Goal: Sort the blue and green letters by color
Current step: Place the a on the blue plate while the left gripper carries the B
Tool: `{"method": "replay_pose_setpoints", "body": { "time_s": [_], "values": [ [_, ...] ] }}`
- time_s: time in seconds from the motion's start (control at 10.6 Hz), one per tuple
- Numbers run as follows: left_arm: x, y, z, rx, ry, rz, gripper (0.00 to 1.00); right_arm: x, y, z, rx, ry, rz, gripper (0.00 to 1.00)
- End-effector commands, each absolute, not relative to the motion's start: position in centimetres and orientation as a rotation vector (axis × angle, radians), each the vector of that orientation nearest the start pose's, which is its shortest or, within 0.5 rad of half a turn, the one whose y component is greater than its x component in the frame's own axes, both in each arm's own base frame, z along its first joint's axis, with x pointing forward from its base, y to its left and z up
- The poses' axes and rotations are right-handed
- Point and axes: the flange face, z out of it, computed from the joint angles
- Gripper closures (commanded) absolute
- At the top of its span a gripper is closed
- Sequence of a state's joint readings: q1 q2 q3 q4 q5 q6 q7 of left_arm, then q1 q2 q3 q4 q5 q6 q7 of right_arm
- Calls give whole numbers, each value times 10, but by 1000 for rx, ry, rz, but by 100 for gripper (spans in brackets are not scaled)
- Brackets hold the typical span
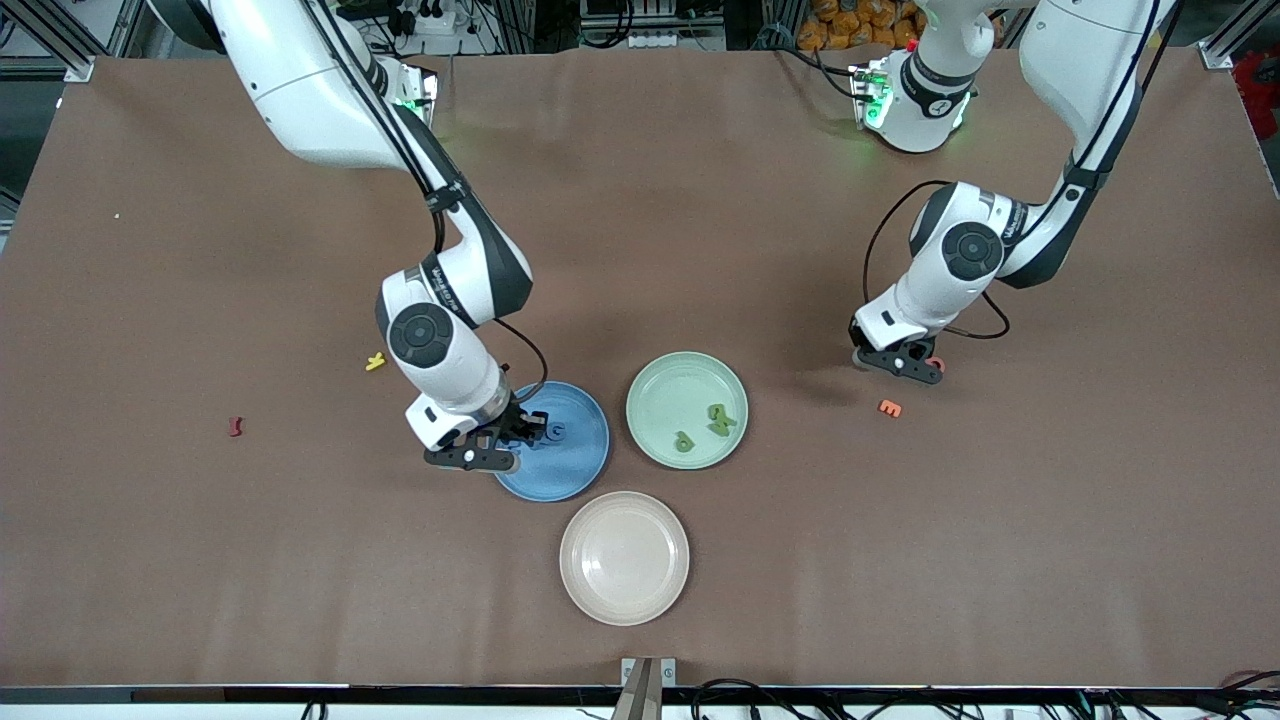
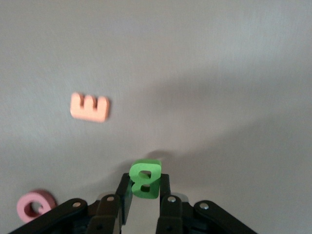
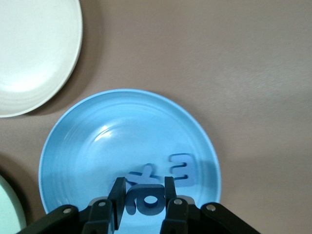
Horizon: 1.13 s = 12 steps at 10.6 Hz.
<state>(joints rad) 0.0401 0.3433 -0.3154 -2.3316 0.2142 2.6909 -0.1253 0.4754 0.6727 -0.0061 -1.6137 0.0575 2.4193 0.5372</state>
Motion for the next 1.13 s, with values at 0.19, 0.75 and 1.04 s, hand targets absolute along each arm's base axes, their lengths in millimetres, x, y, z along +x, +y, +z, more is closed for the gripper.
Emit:
{"method": "replay_pose_setpoints", "body": {
  "time_s": [0.19, 0.75, 1.04],
  "values": [
    [563, -189, 215, -3207, 148, -206, 100, 629, 343, 245, -3029, 171, -162, 0],
    [594, -298, 234, -3309, -288, -312, 100, 647, 305, 251, -3051, 49, -181, 0],
    [590, -330, 245, -3325, -504, -329, 100, 668, 243, 258, -3096, -45, -93, 0]
  ]
}}
